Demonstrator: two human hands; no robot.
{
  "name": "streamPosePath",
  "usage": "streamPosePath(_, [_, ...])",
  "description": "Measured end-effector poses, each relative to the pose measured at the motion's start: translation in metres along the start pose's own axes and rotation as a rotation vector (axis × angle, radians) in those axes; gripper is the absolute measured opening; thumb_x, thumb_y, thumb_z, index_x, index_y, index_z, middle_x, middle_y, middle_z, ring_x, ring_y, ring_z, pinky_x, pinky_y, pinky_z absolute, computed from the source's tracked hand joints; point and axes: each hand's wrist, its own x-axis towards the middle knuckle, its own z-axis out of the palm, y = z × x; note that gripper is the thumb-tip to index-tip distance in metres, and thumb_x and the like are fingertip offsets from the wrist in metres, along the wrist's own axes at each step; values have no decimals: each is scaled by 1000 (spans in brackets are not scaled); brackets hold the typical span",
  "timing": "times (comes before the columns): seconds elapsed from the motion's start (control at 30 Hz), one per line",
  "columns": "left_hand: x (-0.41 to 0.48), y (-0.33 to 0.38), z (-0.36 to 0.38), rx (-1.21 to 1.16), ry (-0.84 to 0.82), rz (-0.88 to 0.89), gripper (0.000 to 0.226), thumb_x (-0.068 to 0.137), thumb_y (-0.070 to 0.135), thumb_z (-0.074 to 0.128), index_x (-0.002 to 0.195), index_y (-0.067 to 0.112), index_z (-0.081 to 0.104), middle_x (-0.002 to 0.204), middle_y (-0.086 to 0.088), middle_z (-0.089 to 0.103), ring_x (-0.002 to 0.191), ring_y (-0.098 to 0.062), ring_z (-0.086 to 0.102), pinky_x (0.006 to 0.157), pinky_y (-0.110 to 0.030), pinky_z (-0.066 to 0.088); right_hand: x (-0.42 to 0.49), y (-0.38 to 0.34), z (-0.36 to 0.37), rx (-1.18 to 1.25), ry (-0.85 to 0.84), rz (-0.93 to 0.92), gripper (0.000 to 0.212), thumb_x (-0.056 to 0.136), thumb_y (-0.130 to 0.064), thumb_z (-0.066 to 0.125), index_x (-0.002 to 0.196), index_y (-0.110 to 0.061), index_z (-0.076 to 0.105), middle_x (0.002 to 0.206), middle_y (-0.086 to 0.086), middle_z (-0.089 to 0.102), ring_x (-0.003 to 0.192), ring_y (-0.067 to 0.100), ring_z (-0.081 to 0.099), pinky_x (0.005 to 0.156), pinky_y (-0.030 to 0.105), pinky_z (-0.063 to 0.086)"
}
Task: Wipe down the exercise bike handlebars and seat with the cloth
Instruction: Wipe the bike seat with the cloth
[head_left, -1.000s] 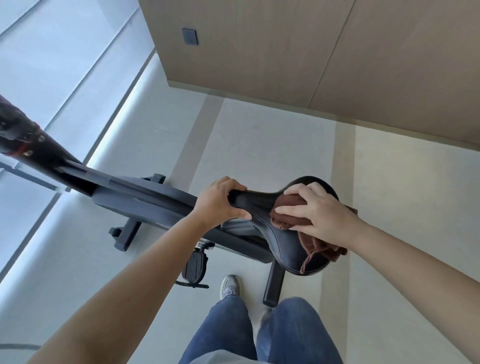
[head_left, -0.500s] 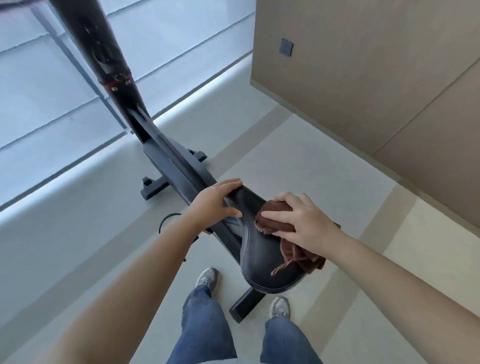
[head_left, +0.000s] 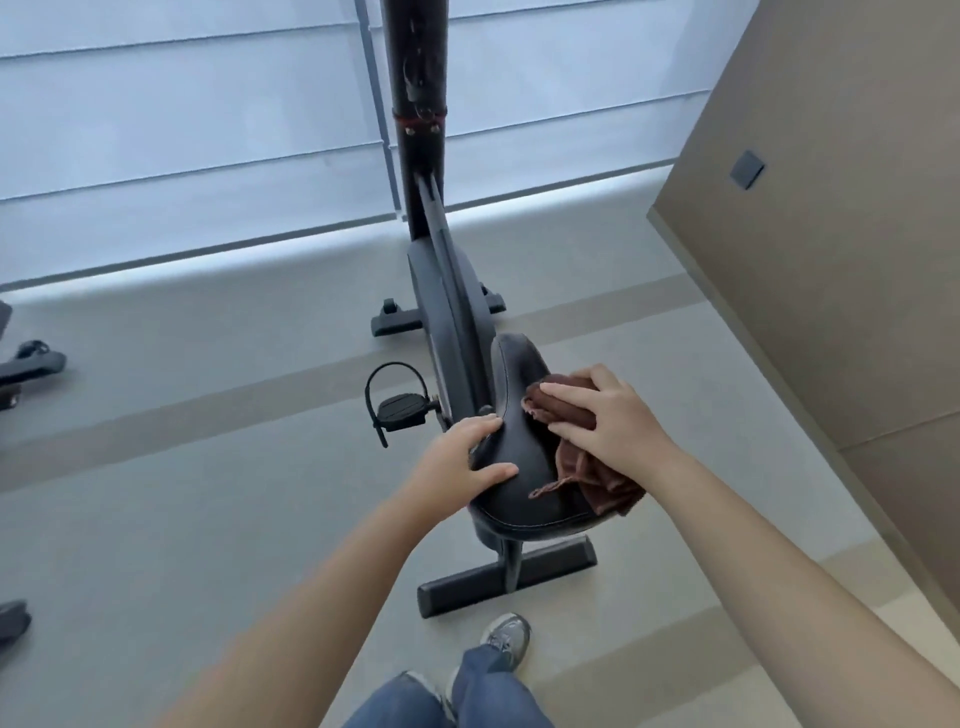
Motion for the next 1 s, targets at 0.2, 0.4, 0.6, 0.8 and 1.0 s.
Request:
streamPosePath(0.2, [-14,-2,8,-60,78,20,57,80,24,68,131,13,45,138,-2,44,126,-12,37,95,-7,19,-12,-7,3,-95,66,-24,51,75,-43,70,124,-35,56,126,1,50,111,28,47,100,36,38])
streamPosePath(0.4, [-20,-2,16,-104,145,-3,56,81,23,67,131,11,45,138,-2,44,125,-12,37,92,-5,18,-7,-2,10,-143,161,-98,37,82,-31,66,119,-32,61,119,3,56,103,32,50,91,32,38])
streamPosePath(0.6, [-22,-3,21,-182,183,-57,53,80,21,68,128,16,48,136,4,44,115,1,36,86,2,20,37,3,0,-133,36,-290,35,82,-24,68,117,-23,64,116,9,56,107,33,51,97,38,40])
streamPosePath(0.8, [-29,-1,36,-289,370,-140,46,78,19,70,121,17,55,125,12,50,110,4,42,85,5,25,111,-9,-16,-262,-189,-519,32,83,-29,65,115,-27,64,116,6,55,104,31,48,94,34,35])
streamPosePath(1.0, [-35,1,54,-368,542,-207,42,78,24,70,117,24,58,117,26,49,112,8,43,95,-4,29,177,-59,-8,-669,-784,-758,28,83,-44,60,110,-38,64,112,-4,53,103,22,51,92,35,40])
